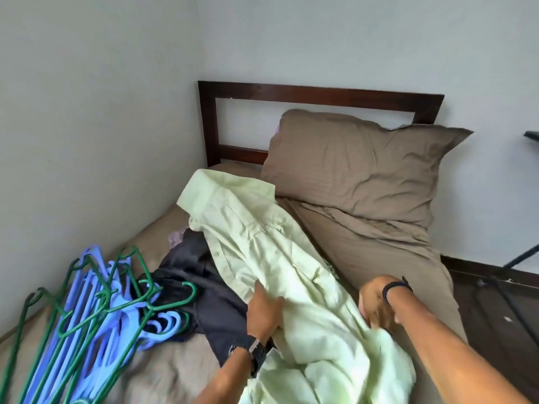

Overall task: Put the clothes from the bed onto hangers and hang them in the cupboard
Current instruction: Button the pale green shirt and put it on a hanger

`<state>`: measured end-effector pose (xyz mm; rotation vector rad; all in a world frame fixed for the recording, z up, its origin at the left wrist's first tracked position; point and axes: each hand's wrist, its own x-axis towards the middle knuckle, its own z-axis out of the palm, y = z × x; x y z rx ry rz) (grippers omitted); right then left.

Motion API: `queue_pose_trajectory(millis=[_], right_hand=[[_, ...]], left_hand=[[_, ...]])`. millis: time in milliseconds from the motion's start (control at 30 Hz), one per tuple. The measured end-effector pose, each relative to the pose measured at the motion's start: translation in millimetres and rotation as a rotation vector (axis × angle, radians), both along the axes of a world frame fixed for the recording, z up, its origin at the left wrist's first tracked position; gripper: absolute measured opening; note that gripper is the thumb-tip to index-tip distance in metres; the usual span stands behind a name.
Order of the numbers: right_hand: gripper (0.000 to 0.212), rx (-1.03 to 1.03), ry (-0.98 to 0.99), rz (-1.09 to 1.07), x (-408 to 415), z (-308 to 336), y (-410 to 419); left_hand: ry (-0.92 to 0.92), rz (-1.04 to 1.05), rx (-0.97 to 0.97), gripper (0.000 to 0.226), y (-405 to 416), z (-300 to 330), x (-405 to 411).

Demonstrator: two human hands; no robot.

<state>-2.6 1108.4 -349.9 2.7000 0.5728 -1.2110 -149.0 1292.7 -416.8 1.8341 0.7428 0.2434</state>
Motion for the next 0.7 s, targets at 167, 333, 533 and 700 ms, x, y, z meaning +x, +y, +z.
queue_pose_trajectory(millis=[167, 333, 533, 700], right_hand=[[0.041, 0.729, -0.317, -0.098, -4.7, -3.3, 23.3], [0.069, 0.813, -0.189, 0.055, -26.5, -30.6, 56.8], [0.039, 0.695, -0.198, 0.128, 1.9, -32.8, 39.5], [0.047, 0.410, -0.056, 0.074, 30.8, -10.3, -8.0]], left_hand=[[0.129, -0.204, 0.042, 0.028, -54.9, -27.1, 1.3], [0.214, -0.524, 0.047, 0.009, -32.3, 0.5, 12.0], [-0.058, -0.150, 0.376, 0.009, 8.2, 23.0, 8.0], [-0.116, 0.289, 0.810, 0.084, 50.4, 46.6, 20.0]])
